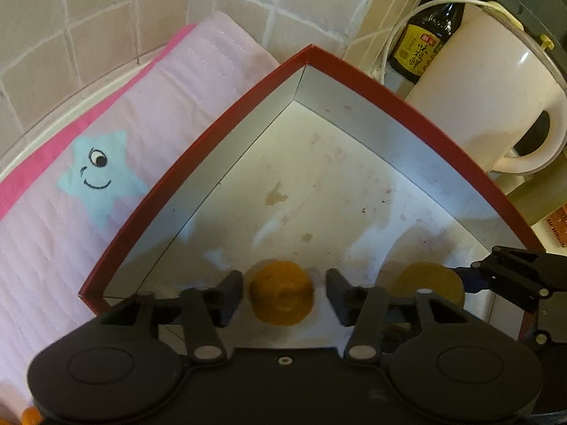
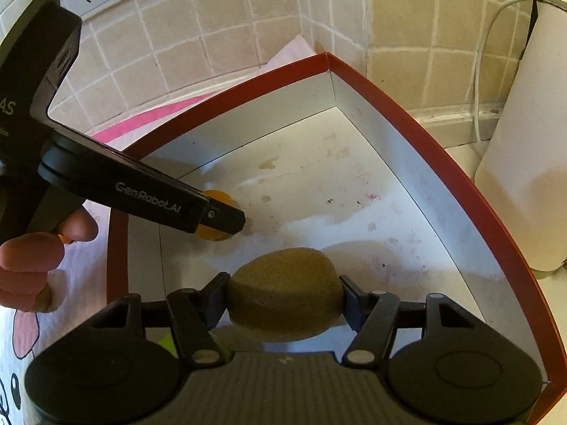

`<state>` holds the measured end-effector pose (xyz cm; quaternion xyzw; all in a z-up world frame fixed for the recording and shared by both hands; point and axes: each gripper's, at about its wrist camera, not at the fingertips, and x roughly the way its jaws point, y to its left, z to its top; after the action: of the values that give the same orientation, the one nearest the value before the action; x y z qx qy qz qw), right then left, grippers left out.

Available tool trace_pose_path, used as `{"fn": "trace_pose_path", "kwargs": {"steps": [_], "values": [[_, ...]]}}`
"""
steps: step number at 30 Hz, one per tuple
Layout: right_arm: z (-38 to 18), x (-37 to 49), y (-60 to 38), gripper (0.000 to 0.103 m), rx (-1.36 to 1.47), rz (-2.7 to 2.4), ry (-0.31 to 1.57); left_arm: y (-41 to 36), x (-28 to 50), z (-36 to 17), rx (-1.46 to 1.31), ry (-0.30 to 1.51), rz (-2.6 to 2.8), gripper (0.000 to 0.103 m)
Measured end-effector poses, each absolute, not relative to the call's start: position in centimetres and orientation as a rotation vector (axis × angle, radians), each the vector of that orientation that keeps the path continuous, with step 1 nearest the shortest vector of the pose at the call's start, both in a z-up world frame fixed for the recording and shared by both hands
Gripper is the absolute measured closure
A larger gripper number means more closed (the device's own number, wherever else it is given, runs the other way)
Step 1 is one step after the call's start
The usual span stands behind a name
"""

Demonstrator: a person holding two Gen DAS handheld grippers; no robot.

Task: Organize fruits
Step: 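Carry the tangerine and kiwi into the red box and release both, then grasp a green apple with left tool while right grasps a small orange fruit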

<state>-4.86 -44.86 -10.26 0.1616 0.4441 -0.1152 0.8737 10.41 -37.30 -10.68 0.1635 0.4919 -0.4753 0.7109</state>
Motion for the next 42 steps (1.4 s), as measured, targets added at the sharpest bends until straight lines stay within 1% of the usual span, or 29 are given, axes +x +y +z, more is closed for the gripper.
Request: {"fn": "trace_pose_path", "kwargs": {"steps": [4, 6, 9, 14, 17, 19, 21, 22, 24, 28, 32, 36, 39, 42], "values": [[-9.1, -5.6, -44.7, 0.035, 0.339, -0.239, 0.902, -36.7, 9.8, -9.5, 0.357, 1.063, -1.063, 0.031], [-7.9, -6.4, -44.7, 0.031, 0.331, -0.241, 0.875, -36.0, 9.5, -8.7, 0.345, 1.047, -1.06, 0.03], [-6.2, -7.9, -45.1, 0.031, 0.333, -0.262, 0.843, -34.2, 9.0, -6.8, 0.311, 1.017, -1.051, 0.03], [-2.9, -11.5, -45.9, 0.026, 0.394, -0.333, 0.745, -28.7, 7.4, -2.9, 0.204, 0.937, -1.021, 0.029], [-1.1, -13.3, -45.6, 0.021, 0.413, -0.371, 0.686, -24.5, 6.4, -0.7, 0.149, 0.881, -0.979, 0.023], [0.3, -13.8, -44.8, 0.015, 0.396, -0.411, 0.654, -21.4, 5.9, 0.8, 0.116, 0.83, -0.958, 0.023], [2.4, -14.3, -43.1, 0.012, 0.31, -0.502, 0.603, -18.3, 5.3, 2.3, 0.096, 0.778, -0.928, 0.023], [3.4, -14.3, -42.2, 0.006, 0.265, -0.526, 0.574, -16.6, 5.1, 3.1, 0.082, 0.753, -0.906, 0.023], [5.4, -14.0, -40.2, 0.0, 0.191, -0.543, 0.507, -13.3, 4.9, 4.5, 0.049, 0.713, -0.857, 0.023], [7.8, -12.4, -36.9, 0.0, 0.169, -0.439, 0.44, -6.7, 4.9, 6.4, 0.007, 0.659, -0.727, 0.022], [8.3, -9.5, -34.3, 0.0, 0.189, -0.31, 0.453, -0.9, 4.2, 7.0, -0.018, 0.633, -0.604, 0.022], [8.0, -6.5, -32.6, 0.001, 0.255, -0.195, 0.489, 3.9, 3.3, 6.3, -0.036, 0.641, -0.503, 0.022], [7.3, -4.3, -30.5, 0.006, 0.252, -0.14, 0.529, 6.9, 2.7, 5.0, -0.054, 0.667, -0.438, 0.022], [5.9, -2.4, -29.2, 0.006, 0.263, -0.112, 0.575, 8.8, 2.0, 3.1, -0.049, 0.693, -0.367, 0.022]]}}
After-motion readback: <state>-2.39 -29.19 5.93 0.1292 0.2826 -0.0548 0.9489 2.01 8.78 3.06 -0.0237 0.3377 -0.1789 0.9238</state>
